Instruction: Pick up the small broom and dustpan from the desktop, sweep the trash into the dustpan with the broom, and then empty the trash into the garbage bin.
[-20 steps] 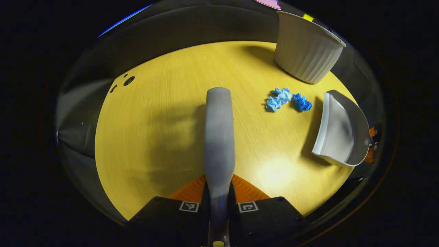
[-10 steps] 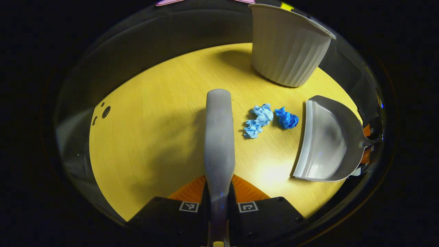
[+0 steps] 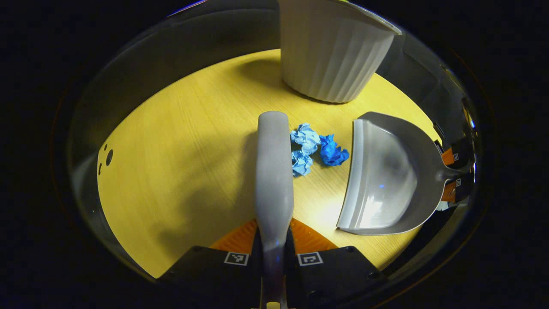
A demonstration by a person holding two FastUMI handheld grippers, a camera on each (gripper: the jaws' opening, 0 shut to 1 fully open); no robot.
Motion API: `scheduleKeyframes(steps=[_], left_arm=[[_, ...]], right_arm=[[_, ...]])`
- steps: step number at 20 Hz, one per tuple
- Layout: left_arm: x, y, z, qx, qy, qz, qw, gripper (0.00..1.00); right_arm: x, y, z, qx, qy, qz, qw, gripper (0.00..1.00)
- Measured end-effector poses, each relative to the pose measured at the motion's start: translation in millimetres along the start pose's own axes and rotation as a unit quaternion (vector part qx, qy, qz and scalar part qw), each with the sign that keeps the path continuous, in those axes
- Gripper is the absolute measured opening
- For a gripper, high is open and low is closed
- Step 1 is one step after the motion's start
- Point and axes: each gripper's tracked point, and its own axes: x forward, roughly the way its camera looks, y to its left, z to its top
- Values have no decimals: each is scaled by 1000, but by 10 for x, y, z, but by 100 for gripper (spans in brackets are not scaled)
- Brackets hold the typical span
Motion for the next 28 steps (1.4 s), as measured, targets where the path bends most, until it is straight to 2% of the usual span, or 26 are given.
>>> scheduleKeyframes(steps=[9, 12, 15, 18, 19, 23, 26, 28], left_arm=[[-14, -570, 40, 71, 1, -87, 994, 27], [-49, -775, 9, 78, 3, -113, 991, 27], [-103, -867, 36, 65, -4, -122, 990, 29], [-186, -913, 89, 55, -27, -114, 992, 24], [-213, -874, 105, 52, -36, -107, 992, 27], [-309, -798, 158, 21, -65, -79, 995, 27], [-366, -642, 134, 1, -75, -45, 996, 29], [-443, -554, 82, -15, -77, -34, 996, 27]], right_arm=[[-15, -2, 17, -3, -5, 3, 1000, 38], [-3, -6, -5, -4, -8, 1, 1000, 38], [0, -3, -4, 5, -14, -2, 1000, 38], [53, 13, 1, 23, -32, -7, 999, 38], [59, 16, 2, 28, -39, -12, 999, 38], [22, 24, 10, 51, -49, -27, 997, 38], [-62, 93, 22, 78, -56, -41, 995, 38], [-162, 172, 39, 103, -64, -50, 991, 38]])
